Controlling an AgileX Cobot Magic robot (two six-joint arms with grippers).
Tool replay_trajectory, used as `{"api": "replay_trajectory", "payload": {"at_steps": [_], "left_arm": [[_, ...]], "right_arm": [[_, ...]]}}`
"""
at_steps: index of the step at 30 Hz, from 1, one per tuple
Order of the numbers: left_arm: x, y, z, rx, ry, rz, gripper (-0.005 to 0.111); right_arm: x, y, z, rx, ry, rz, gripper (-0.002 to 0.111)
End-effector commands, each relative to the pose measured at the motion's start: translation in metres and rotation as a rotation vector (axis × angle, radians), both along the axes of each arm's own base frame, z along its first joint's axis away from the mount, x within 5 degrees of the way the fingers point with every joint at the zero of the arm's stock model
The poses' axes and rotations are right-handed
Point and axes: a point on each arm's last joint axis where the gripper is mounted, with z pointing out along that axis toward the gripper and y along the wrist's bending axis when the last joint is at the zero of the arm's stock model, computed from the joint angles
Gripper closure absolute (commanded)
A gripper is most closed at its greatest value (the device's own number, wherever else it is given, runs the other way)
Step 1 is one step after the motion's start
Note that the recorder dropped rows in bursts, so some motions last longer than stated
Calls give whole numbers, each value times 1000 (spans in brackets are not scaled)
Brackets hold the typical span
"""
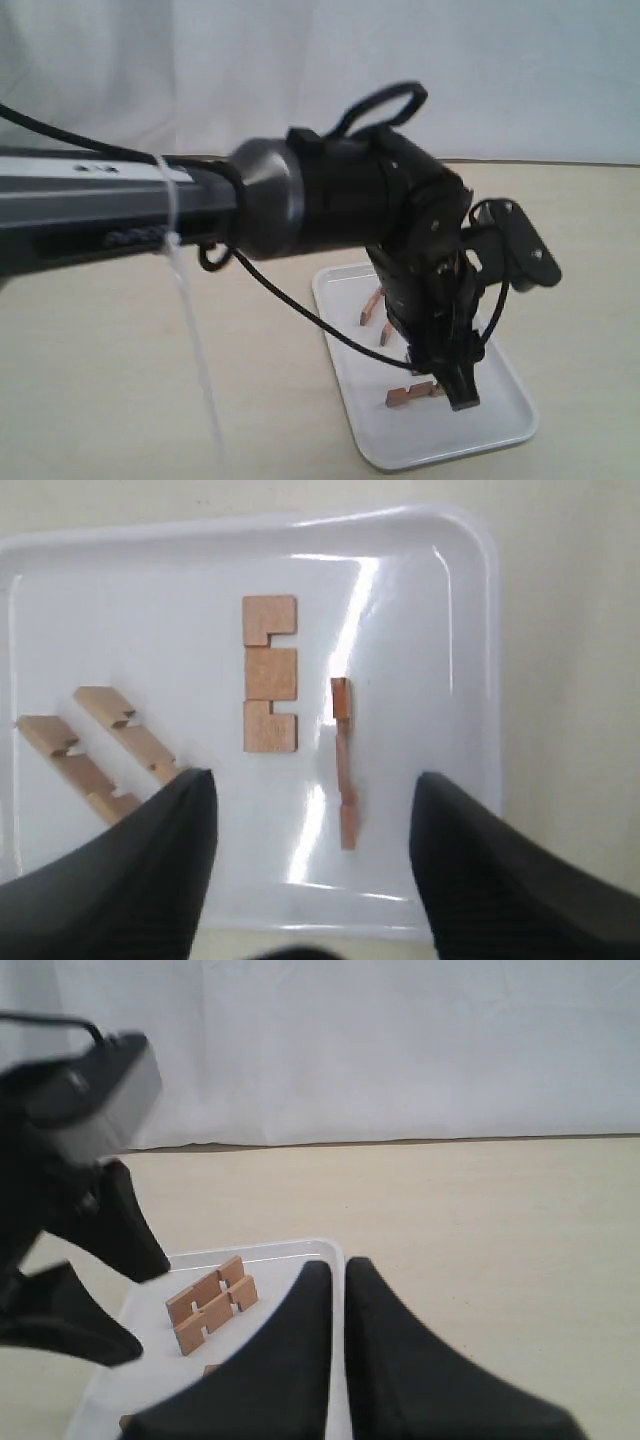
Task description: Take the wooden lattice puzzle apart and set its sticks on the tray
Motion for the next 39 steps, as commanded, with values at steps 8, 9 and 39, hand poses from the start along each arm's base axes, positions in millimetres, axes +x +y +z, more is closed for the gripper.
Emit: {"api": "replay_trajectory", "payload": {"at_steps": [8,9,39], "left_arm": [[-15,43,85,-30,38,130,96],[-11,47,84,-11,53,152,103],[-23,348,98,-321,-138,1037,107]], "right_arm": [[0,0,-1,-15,2,2,104],[0,0,-1,-15,2,2,104],[0,0,-1,-15,2,2,104]]}}
